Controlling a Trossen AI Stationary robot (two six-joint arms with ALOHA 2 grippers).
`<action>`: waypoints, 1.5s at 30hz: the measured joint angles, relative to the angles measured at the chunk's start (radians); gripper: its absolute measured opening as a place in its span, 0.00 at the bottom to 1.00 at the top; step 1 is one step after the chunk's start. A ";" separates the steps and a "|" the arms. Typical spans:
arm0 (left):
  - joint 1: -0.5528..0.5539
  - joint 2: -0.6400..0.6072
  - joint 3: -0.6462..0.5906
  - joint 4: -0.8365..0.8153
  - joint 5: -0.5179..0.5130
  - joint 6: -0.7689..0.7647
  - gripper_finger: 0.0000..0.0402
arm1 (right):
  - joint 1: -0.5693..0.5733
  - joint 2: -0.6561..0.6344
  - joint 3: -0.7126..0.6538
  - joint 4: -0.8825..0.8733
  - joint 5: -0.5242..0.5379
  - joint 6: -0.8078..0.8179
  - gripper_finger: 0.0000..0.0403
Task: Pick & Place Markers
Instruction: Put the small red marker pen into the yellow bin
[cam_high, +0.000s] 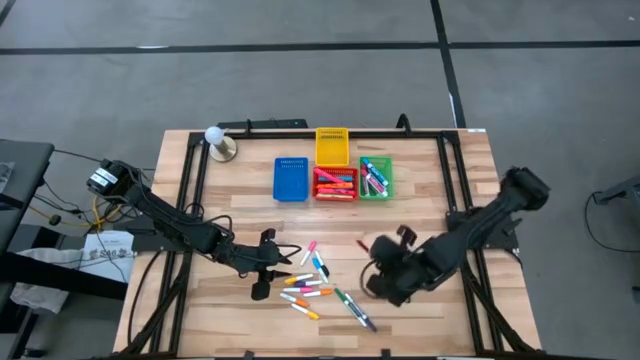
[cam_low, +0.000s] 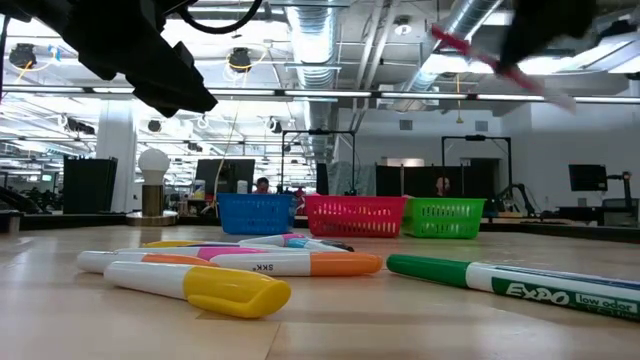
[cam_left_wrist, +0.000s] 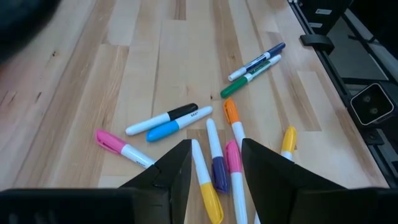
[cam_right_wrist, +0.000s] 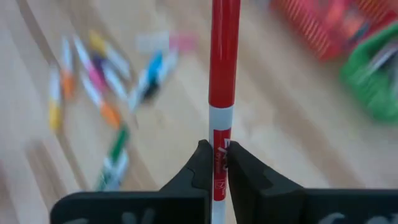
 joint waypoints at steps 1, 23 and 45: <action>0.000 0.000 0.000 0.001 0.000 0.000 0.35 | -0.005 -0.025 0.000 0.013 0.053 0.000 0.04; 0.030 0.000 0.001 0.227 -0.121 0.010 0.35 | -0.565 -0.254 0.003 0.465 0.103 -0.666 0.06; 0.229 -0.091 0.001 0.231 -0.164 0.061 0.35 | -1.173 0.187 0.003 0.873 -0.522 -0.997 0.11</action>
